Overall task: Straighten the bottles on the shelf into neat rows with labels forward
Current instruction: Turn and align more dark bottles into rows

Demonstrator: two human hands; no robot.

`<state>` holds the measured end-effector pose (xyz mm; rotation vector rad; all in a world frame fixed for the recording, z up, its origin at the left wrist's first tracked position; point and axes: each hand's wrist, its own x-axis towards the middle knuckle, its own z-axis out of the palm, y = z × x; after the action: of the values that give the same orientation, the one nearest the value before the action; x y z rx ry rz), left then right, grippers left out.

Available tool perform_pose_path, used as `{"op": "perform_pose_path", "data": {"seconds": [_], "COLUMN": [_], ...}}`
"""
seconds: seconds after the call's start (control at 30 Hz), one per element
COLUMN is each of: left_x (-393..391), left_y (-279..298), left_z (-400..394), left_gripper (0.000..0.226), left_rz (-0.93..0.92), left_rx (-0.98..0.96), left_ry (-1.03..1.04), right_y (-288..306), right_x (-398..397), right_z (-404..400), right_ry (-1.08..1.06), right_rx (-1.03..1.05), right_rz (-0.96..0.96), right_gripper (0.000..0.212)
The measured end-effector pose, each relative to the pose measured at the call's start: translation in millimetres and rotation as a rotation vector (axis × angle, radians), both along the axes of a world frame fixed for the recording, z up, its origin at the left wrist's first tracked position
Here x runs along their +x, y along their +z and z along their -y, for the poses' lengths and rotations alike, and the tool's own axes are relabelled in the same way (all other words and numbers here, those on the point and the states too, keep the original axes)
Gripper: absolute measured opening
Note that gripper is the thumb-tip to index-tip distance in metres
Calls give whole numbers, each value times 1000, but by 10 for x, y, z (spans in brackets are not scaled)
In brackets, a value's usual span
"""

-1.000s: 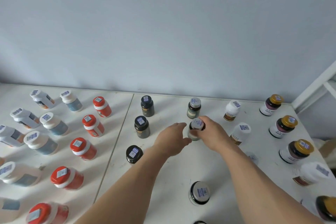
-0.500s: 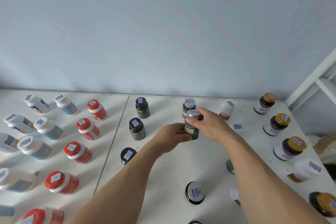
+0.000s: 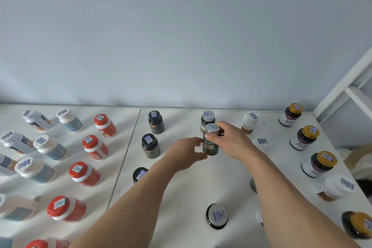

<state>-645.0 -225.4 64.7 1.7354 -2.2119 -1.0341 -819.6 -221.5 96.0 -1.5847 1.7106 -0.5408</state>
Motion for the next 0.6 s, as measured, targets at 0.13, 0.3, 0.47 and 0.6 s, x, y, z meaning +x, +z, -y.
{"op": "perform_pose_path", "data": {"seconds": [0.13,0.3,0.47,0.6], "left_x": [35,45,49,46], "left_y": [-40,-113,-140,-64], "left_z": [-4,-24,-23,24], "left_gripper": [42,29,33,35], "left_rz": [354,394,388,380], "left_rx": [-311,-442,-419,-367], "left_ry": [-191,-227,-205,-152], "right_y": [-164,-298,-302,-160], "right_x": [20,72,54,14], "right_z": [-36,-94,-113,-79], "right_ry": [-5,5,3,59], "right_rx": [24,50,46,73], "right_rz": [59,82,77,48], "right_gripper": [36,38,43,70]}}
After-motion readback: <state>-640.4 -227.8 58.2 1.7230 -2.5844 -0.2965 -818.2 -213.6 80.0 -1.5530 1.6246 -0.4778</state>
